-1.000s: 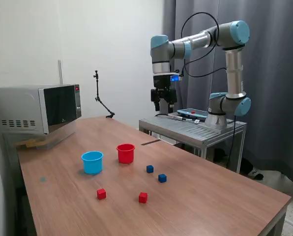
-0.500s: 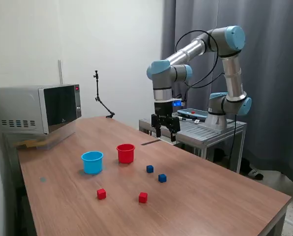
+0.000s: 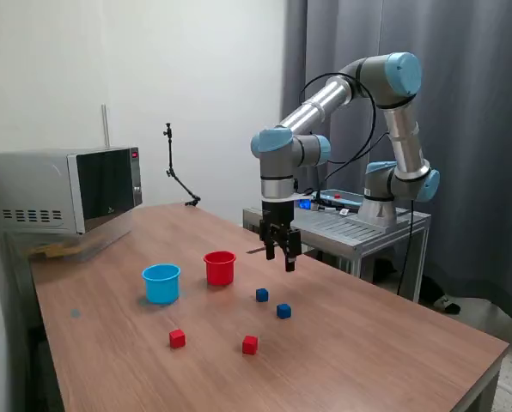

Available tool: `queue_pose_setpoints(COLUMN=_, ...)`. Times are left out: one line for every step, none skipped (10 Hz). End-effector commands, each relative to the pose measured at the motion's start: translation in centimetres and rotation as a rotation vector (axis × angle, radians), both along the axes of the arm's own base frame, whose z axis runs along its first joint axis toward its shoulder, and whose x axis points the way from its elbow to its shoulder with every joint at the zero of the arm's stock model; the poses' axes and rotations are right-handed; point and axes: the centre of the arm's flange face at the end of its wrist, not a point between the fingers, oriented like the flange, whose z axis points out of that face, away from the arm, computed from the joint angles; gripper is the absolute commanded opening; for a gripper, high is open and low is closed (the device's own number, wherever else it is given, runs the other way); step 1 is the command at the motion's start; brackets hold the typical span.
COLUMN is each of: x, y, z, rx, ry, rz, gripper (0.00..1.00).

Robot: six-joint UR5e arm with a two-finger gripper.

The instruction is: Place red objects in the red bin, and blue objects in the blue bin.

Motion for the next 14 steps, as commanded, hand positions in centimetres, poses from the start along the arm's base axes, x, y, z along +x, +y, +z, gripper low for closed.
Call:
queue_pose_setpoints(x=-0.3, y=2.3, z=-1.8, rx=0.051, ry=-0.016, rz=-0.121, gripper=1.0)
queue_pose_setpoints(x=0.0, y=4.0, z=-2.6, rx=0.054, ry=-0.029, rz=-0.147, gripper=1.0)
queue_pose_setpoints(x=0.5, y=4.8, z=-3.3, rx=0.052, ry=-0.048, rz=-0.16, gripper=1.0)
queue_pose_setpoints(x=1.0, y=4.8, z=-3.9, rx=0.052, ry=-0.062, rz=-0.159, gripper=1.0)
queue_pose_setpoints(x=1.7, y=4.9, z=-4.8, rx=0.05, ry=-0.08, rz=-0.161, gripper=1.0)
queue_pose_setpoints(x=2.3, y=5.2, z=-5.6, rx=0.045, ry=-0.088, rz=-0.161, gripper=1.0)
queue_pose_setpoints(x=2.4, y=5.1, z=-5.8, rx=0.042, ry=-0.087, rz=-0.14, gripper=1.0)
queue_pose_setpoints(x=2.4, y=5.1, z=-5.9, rx=0.037, ry=-0.084, rz=-0.093, gripper=1.0)
queue_pose_setpoints(x=2.4, y=4.9, z=-5.8, rx=0.011, ry=-0.079, rz=-0.037, gripper=1.0)
queue_pose_setpoints(x=2.4, y=4.6, z=-6.1, rx=-0.032, ry=-0.076, rz=0.014, gripper=1.0)
queue_pose_setpoints(x=2.3, y=4.4, z=-6.5, rx=-0.055, ry=-0.074, rz=0.059, gripper=1.0)
queue_pose_setpoints(x=2.3, y=4.1, z=-6.9, rx=-0.084, ry=-0.075, rz=0.09, gripper=1.0)
queue_pose_setpoints(x=2.2, y=4.1, z=-7.6, rx=-0.087, ry=-0.079, rz=0.092, gripper=1.0)
queue_pose_setpoints(x=2.1, y=4.1, z=-8.3, rx=-0.086, ry=-0.074, rz=0.092, gripper=1.0)
